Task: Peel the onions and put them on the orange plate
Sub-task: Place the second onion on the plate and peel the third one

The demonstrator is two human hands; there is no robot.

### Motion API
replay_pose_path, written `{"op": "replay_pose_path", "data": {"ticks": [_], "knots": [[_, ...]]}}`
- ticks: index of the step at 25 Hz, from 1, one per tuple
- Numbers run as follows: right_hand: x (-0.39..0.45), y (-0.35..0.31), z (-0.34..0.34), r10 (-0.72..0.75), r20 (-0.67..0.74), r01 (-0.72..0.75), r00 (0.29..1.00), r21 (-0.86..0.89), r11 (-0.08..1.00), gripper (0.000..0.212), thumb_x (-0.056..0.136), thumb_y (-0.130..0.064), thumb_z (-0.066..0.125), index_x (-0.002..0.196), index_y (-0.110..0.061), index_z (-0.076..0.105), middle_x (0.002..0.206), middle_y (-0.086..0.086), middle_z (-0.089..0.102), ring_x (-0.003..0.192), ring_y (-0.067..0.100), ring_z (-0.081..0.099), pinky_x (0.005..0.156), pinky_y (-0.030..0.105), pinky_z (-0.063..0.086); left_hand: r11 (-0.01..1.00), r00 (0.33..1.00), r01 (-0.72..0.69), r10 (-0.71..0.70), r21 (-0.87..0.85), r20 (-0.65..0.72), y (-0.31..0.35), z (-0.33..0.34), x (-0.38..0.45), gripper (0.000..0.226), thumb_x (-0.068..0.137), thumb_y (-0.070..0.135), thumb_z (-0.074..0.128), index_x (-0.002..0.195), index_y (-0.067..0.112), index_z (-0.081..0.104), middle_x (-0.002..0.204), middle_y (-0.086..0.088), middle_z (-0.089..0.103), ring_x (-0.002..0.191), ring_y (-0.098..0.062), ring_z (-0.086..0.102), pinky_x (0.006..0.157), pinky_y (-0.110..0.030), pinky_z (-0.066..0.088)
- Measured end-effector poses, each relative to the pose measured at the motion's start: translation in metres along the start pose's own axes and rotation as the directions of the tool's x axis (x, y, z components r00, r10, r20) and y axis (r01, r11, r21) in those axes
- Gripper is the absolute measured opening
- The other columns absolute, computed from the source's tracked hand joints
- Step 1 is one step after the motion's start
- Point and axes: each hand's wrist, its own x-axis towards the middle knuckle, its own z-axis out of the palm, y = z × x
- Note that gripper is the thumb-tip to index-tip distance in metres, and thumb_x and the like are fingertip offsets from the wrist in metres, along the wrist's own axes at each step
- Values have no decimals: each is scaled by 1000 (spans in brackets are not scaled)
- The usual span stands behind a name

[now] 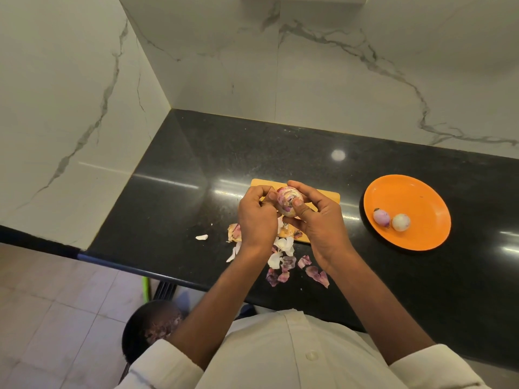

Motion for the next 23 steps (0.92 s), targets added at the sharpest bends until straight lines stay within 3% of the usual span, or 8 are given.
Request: {"op": "replay_pose_path", "data": {"ticks": [2,4,7,9,12,17,23], "knots": [[-2,0,-1,35,26,-37,999,80,996,31,104,-3,59,128,-17,73,131,10,68,116,26,73,87,37,64,965,983,181,-176,-191,44,4,-2,-1,27,112,15,50,94,6,67,98,-16,75,90,-28,76,81,-49,67],[-2,-1,-4,51,21,-53,998,126,991,32,104,-4,58,130,-16,72,133,11,67,117,26,73,88,38,64,930,970,241,-222,-276,98,8,-5,-3,27,114,15,48,100,-2,64,103,-20,74,92,-26,77,85,-46,67],[-1,-5,-7,26,-30,-24,999,94,995,33,103,-7,60,131,-20,73,132,6,68,119,24,72,90,39,64,947,987,142,-115,-288,108,10,-9,-8,16,112,15,54,111,6,66,110,-16,77,102,-25,79,90,-44,66],[-2,-8,-9,-8,-45,10,999,31,999,33,102,-8,63,129,-22,74,129,3,68,119,22,71,91,40,64,977,993,-3,28,-213,112,8,-13,-9,8,108,15,62,109,14,70,106,-9,78,101,-23,79,88,-40,65],[-4,-10,-10,-31,-40,31,999,-17,999,33,102,-8,64,129,-22,74,125,1,70,116,20,73,91,39,64,981,967,-166,182,-101,178,5,-19,-9,12,99,17,75,112,15,76,104,-4,79,99,-23,78,88,-46,66],[-6,-8,-9,14,-7,-14,1000,22,1000,31,102,-9,63,129,-21,75,127,6,70,115,23,74,87,37,64,977,977,-210,209,28,42,1,-16,-13,6,97,15,78,101,11,77,92,1,78,88,-16,77,82,-43,66],[-12,-5,-10,46,14,-46,999,55,997,31,103,-7,61,128,-19,74,131,10,69,114,22,74,88,38,64,956,969,-246,240,162,60,-4,-8,-12,12,104,7,64,93,11,67,88,-6,70,84,-23,71,73,-49,62]]}}
